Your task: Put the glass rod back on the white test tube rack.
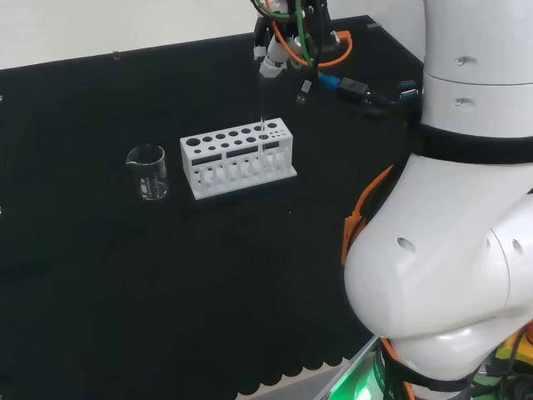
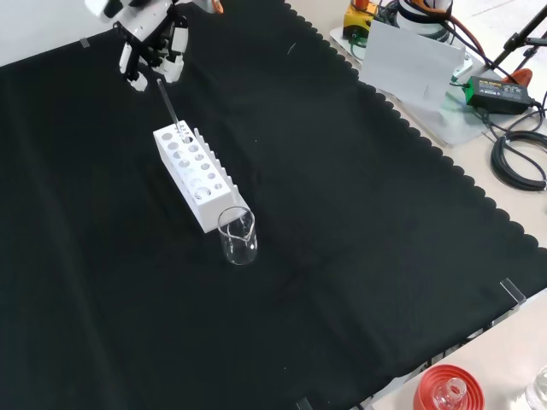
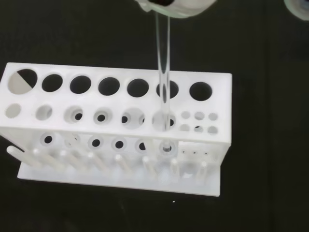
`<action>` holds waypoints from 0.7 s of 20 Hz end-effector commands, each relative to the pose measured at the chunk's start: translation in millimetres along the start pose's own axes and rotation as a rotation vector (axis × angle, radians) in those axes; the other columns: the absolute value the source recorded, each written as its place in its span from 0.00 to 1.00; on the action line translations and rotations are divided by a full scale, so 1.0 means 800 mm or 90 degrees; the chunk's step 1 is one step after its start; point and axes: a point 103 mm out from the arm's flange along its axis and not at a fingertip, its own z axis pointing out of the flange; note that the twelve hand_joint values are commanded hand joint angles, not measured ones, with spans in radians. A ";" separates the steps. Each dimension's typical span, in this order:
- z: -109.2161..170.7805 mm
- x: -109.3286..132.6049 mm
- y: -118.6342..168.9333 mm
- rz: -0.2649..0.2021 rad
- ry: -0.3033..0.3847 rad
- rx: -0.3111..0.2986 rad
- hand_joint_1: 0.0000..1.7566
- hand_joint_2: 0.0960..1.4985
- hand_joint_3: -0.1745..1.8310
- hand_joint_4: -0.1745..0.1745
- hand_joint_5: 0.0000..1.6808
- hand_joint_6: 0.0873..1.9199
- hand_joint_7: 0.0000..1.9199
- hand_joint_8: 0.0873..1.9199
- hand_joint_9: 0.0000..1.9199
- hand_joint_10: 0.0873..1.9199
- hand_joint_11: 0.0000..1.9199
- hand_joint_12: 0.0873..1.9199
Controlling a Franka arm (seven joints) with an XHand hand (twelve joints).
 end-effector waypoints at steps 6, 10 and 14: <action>-0.030 -0.020 -0.031 0.029 0.009 -0.023 0.71 0.60 0.00 0.00 0.32 0.45 0.91 0.12 1.00 0.05 0.99 0.16; -0.034 -0.024 -0.042 0.042 0.013 -0.025 0.72 0.61 0.00 0.00 0.48 0.39 0.92 0.09 1.00 0.03 0.98 0.15; -0.034 -0.021 -0.050 0.053 0.001 -0.033 0.69 0.68 0.00 0.00 0.76 0.22 0.92 0.08 1.00 0.00 0.94 0.14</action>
